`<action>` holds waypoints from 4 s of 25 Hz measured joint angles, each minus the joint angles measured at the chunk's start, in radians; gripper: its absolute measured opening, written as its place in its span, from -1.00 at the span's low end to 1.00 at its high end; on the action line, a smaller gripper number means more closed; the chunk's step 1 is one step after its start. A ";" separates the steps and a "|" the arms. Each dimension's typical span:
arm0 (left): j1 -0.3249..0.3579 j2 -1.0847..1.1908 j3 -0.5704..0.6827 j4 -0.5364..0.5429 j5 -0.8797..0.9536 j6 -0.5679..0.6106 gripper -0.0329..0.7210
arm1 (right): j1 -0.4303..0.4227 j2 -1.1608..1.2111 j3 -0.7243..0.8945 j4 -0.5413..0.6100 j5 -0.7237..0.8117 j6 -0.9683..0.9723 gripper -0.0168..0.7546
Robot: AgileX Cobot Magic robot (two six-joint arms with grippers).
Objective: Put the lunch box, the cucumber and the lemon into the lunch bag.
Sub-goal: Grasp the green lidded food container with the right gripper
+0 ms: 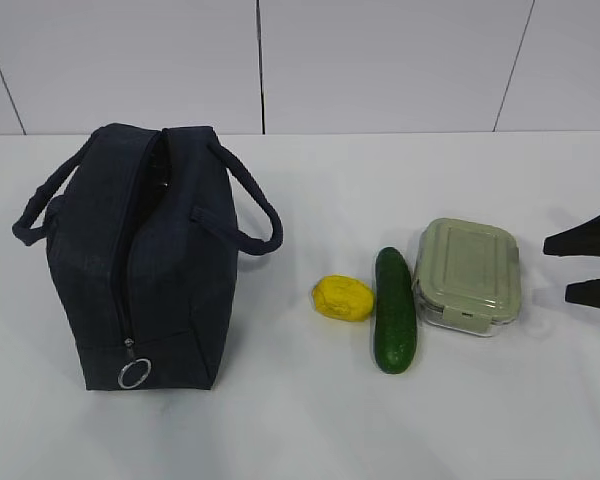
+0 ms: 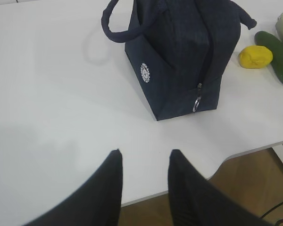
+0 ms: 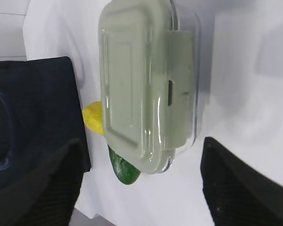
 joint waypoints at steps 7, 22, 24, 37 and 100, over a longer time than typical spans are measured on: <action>0.000 0.000 0.000 0.000 0.000 0.000 -0.28 | 0.000 0.086 -0.091 0.002 0.050 -0.022 0.55; 0.000 0.020 0.000 0.002 0.000 -0.002 -0.28 | 0.002 0.208 -0.125 0.057 0.053 -0.059 0.55; 0.000 0.025 0.000 0.002 0.000 -0.002 -0.28 | 0.011 0.219 -0.125 0.072 0.053 -0.080 0.55; 0.000 0.027 0.000 0.004 0.000 -0.005 -0.28 | 0.085 0.277 -0.167 0.113 0.053 -0.145 0.55; 0.000 0.027 0.000 0.012 0.000 -0.008 -0.28 | 0.135 0.305 -0.194 0.071 0.053 -0.138 0.33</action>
